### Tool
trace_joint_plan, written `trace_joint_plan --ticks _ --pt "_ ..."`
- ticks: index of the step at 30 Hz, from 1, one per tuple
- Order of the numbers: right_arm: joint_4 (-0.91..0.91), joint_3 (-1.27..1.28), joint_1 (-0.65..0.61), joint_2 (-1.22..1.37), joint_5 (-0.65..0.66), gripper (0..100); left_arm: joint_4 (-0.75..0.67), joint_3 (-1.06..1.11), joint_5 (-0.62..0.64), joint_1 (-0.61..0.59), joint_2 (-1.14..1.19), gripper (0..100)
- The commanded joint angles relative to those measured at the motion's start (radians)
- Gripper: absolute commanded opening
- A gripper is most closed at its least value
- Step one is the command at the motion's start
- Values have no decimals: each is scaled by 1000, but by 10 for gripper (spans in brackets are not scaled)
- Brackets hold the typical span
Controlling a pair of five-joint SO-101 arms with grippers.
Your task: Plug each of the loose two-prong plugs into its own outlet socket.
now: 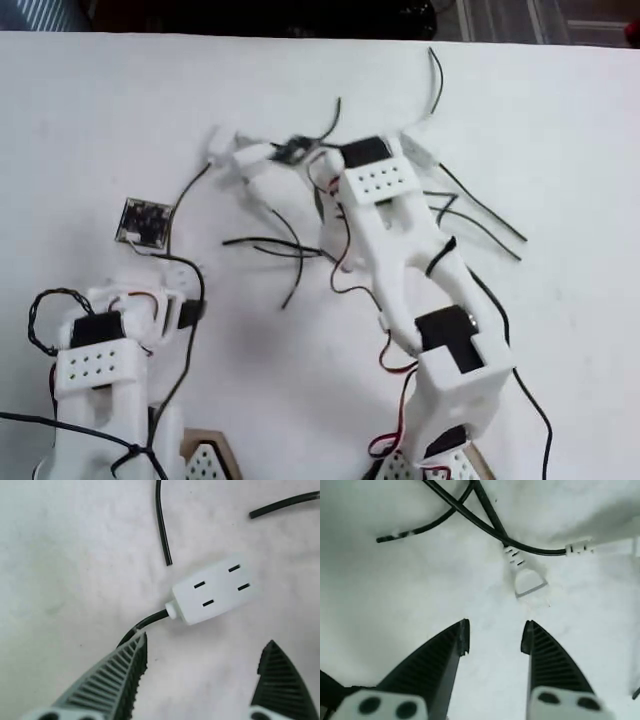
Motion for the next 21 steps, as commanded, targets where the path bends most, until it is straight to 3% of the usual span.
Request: trace_joint_plan --ticks 1,10,21 --pt "-125 74 36 -25 106 173 -15 -5 -5 -2 -18 346" --pt "-254 101 44 88 123 173 -29 -3 -5 -2 -18 346" --pt "-275 101 44 237 123 159 -29 -3 -5 -2 -18 345"
